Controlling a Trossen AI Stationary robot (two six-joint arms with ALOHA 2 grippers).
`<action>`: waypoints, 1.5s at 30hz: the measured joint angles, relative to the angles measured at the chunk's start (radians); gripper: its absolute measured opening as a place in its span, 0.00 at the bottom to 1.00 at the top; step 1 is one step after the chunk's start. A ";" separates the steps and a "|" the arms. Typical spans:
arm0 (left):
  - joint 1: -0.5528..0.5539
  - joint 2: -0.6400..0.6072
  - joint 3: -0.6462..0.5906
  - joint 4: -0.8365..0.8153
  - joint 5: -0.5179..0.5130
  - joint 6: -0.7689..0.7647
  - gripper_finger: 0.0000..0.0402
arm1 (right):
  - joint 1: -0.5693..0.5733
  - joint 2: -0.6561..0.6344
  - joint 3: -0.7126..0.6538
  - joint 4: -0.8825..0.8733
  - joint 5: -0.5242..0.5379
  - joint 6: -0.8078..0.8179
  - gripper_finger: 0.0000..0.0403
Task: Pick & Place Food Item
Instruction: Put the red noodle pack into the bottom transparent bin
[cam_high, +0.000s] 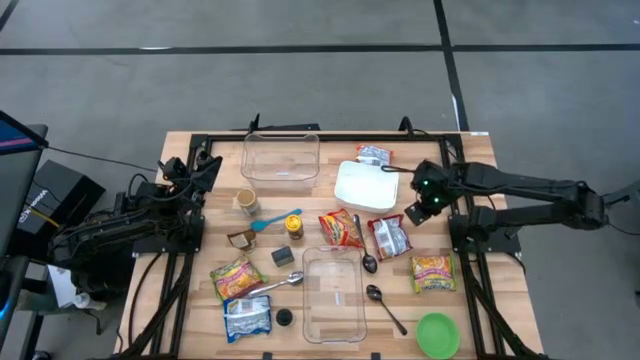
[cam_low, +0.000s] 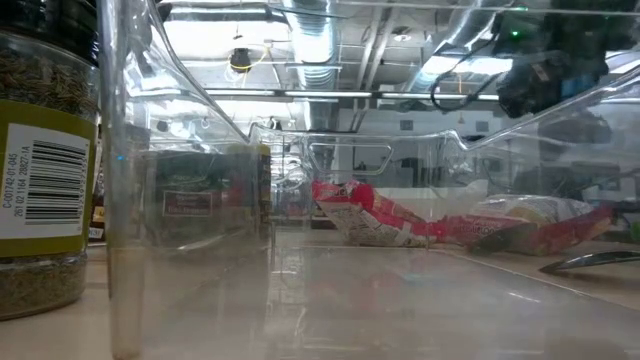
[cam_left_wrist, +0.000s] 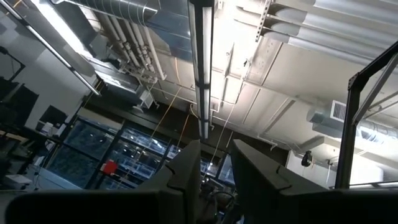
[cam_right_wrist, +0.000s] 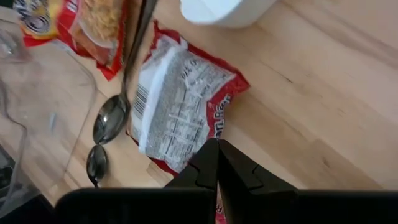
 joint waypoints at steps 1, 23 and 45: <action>0.000 0.000 0.000 0.000 0.000 0.000 0.21 | 0.000 0.000 -0.005 0.011 -0.002 0.000 0.00; 0.000 0.000 0.000 0.000 0.001 0.001 0.21 | -0.069 -0.001 -0.090 0.128 -0.008 -0.008 0.22; 0.000 0.000 0.000 0.000 0.001 0.001 0.21 | -0.162 0.219 -0.090 0.250 -0.097 -0.266 0.52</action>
